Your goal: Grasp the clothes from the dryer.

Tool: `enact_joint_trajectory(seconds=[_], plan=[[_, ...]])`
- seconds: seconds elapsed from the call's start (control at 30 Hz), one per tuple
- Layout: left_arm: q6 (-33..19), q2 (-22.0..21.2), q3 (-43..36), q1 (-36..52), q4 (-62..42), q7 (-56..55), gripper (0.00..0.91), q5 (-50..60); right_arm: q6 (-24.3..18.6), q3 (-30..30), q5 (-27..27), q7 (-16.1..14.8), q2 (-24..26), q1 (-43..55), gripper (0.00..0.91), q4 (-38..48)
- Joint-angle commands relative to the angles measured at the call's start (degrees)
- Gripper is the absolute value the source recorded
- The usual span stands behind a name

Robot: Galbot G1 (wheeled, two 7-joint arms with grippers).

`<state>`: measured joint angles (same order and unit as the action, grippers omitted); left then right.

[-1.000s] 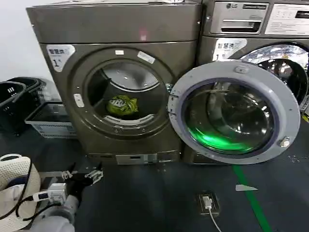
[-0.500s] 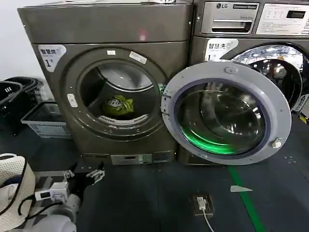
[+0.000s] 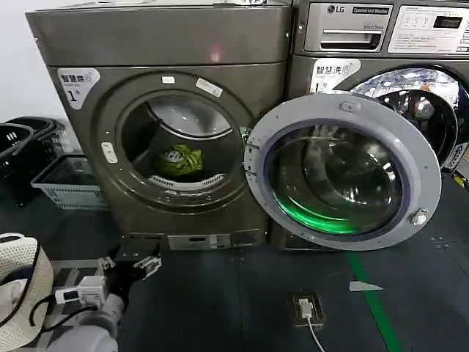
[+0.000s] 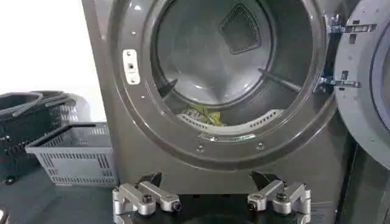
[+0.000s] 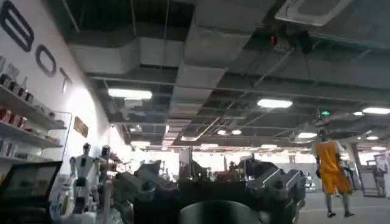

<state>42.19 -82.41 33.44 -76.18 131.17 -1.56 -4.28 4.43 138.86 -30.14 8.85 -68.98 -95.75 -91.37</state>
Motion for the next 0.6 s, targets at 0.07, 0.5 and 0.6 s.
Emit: enact_joint_trajectory(seconds=[0.07,0.5,0.6], plan=[[2.8,0.0,0.0,0.4,-0.4,-0.1,0.907,-0.1,-0.3,0.3,-0.3,0.2,0.1,0.1,0.907,0.2],[2.8,-0.1,-0.1,0.2,-0.3,0.9,0.907,0.3,-0.3,0.1,-0.1,0.6,0.0,0.1,0.907,0.8],[2.8,-0.1,-0.1,0.1,-0.3,1.3,0.907,0.5,-0.4,0.2,-0.1,0.7,0.1,0.1,0.907,0.8]])
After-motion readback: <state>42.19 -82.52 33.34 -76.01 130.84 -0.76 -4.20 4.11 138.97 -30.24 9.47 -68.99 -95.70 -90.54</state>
